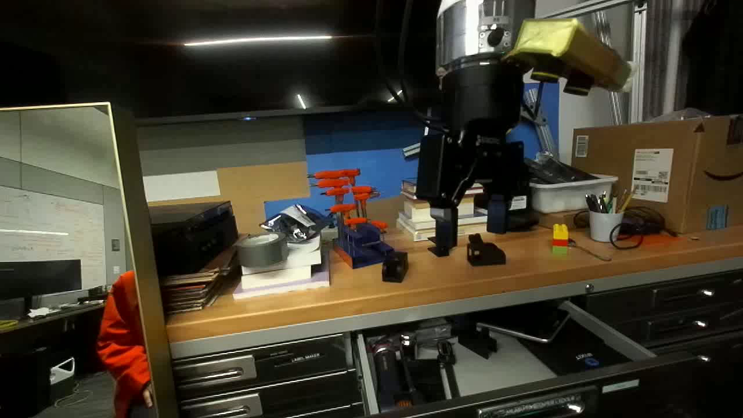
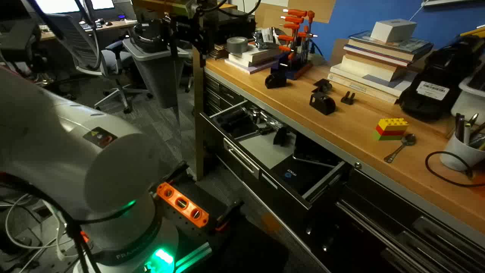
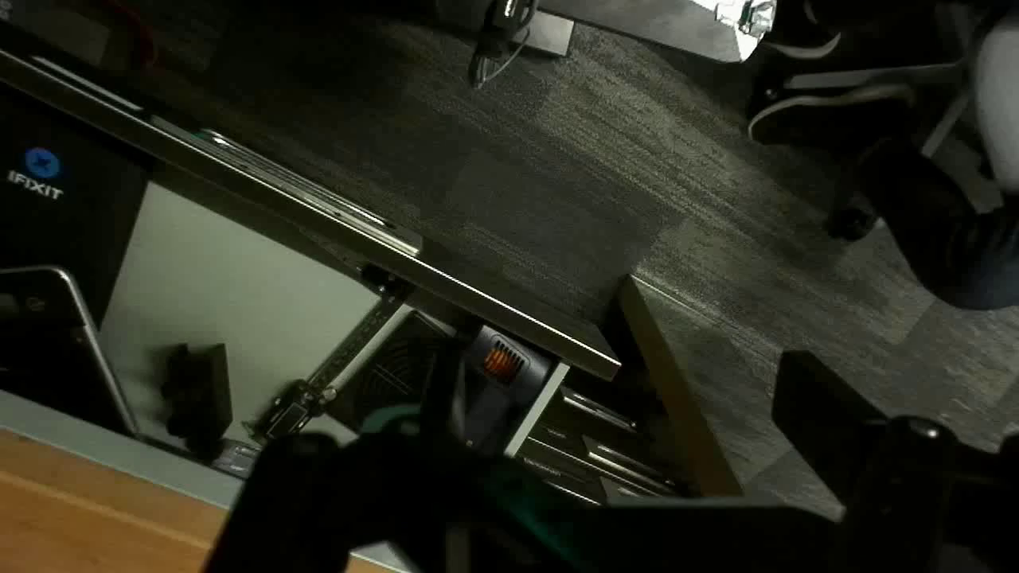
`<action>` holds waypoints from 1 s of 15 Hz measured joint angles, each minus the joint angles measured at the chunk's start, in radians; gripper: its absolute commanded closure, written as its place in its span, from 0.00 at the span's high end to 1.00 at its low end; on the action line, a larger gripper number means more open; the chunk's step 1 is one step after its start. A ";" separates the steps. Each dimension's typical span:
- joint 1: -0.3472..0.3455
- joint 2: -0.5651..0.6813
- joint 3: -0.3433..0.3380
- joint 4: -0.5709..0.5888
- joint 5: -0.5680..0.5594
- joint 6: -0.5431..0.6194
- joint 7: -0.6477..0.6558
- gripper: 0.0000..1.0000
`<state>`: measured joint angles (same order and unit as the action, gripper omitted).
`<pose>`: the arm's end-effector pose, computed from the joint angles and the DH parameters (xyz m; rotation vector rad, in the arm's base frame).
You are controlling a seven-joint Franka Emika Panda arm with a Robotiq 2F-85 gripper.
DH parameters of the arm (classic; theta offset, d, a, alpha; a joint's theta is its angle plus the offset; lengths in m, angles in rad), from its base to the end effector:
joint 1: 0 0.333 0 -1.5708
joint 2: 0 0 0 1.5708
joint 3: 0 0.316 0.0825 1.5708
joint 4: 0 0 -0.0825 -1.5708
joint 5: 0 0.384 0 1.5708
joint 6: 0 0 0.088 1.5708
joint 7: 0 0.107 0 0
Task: Put the black objects in the drawer and close it
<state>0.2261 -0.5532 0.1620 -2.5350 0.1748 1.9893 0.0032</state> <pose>0.3465 0.1551 0.4584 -3.0348 -0.4437 0.0140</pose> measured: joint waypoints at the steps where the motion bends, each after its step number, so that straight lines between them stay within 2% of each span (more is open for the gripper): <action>1: 0.000 0.000 0.000 0.006 0.000 0.000 0.000 1.00; 9: -0.004 0.003 0.000 0.010 0.000 0.001 0.005 1.00; 15: -0.074 0.105 0.015 0.059 -0.047 0.096 0.178 1.00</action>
<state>0.1522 -0.4483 0.1772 -2.4756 0.1279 2.0848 0.1807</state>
